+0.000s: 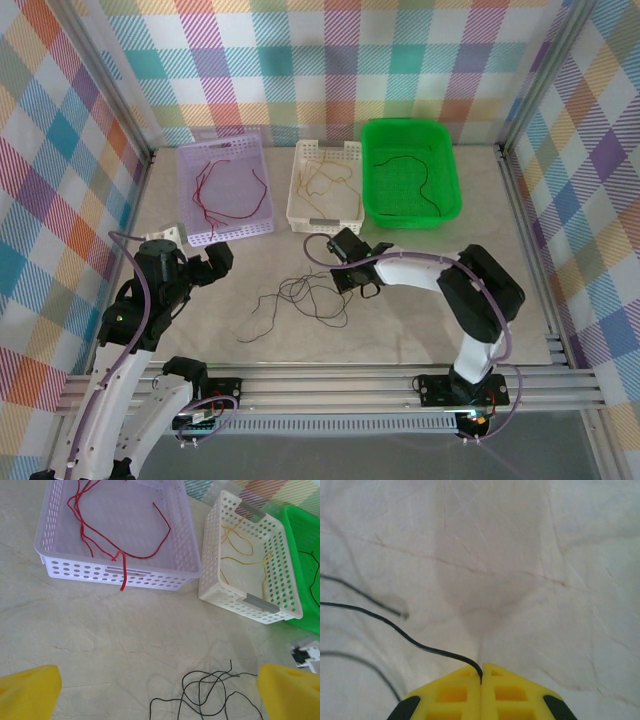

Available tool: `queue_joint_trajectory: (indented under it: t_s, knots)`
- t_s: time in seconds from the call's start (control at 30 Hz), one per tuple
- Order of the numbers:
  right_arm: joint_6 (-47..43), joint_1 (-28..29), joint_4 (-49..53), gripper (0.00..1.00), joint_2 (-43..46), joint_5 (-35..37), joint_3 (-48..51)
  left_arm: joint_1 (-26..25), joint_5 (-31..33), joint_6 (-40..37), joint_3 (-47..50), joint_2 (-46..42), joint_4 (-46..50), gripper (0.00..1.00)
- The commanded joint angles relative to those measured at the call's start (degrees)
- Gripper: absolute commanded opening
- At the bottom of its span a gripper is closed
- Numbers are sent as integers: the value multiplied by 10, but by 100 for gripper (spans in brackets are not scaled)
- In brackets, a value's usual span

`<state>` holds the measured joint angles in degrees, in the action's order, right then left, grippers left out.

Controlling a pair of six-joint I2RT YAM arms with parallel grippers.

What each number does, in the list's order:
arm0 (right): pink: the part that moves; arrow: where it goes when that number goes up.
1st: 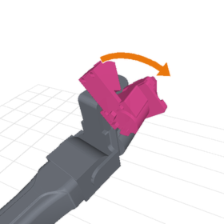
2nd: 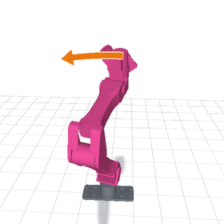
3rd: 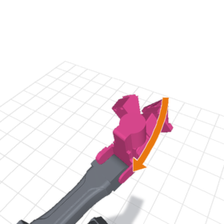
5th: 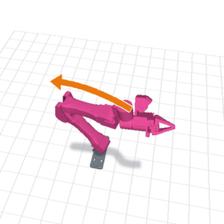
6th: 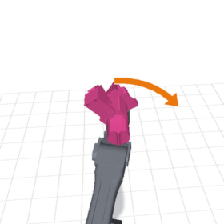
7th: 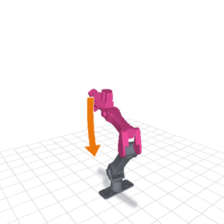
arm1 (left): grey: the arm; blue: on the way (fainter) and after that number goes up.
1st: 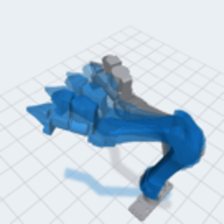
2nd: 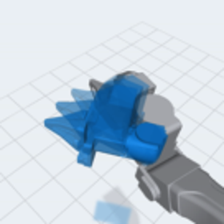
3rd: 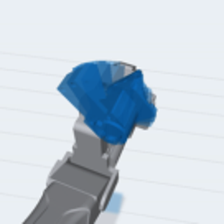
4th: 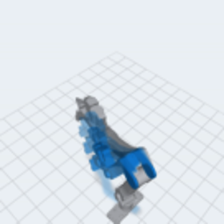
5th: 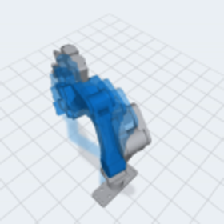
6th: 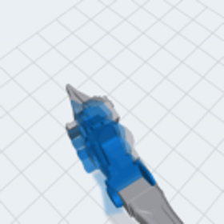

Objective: Untangle the cables

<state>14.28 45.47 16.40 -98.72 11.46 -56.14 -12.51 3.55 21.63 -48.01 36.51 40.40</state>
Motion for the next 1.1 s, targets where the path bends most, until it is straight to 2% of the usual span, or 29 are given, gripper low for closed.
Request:
queue_joint_trajectory:
  t_s: [0.0,0.2,0.43,0.57,0.8,1.07]
  knots:
    - [9,6,16,0,91,8,18,-6,0,-8,-3,-7,-1,100]
    - [3,8,74,0,245,31,12,-6,-6,-9,-5,-4,-2,100]
    - [-21,9,178,0,334,38,-97,-7,-12,-9,-3,-3,-1,100]
    - [-33,8,231,0,354,32,-185,-7,-15,-10,-5,-1,-1,100]
    - [-41,8,292,0,346,-18,-344,-8,-21,-10,-4,2,-1,100]
    - [-86,8,351,0,291,0,-502,-8,-27,-12,-5,3,-1,100]
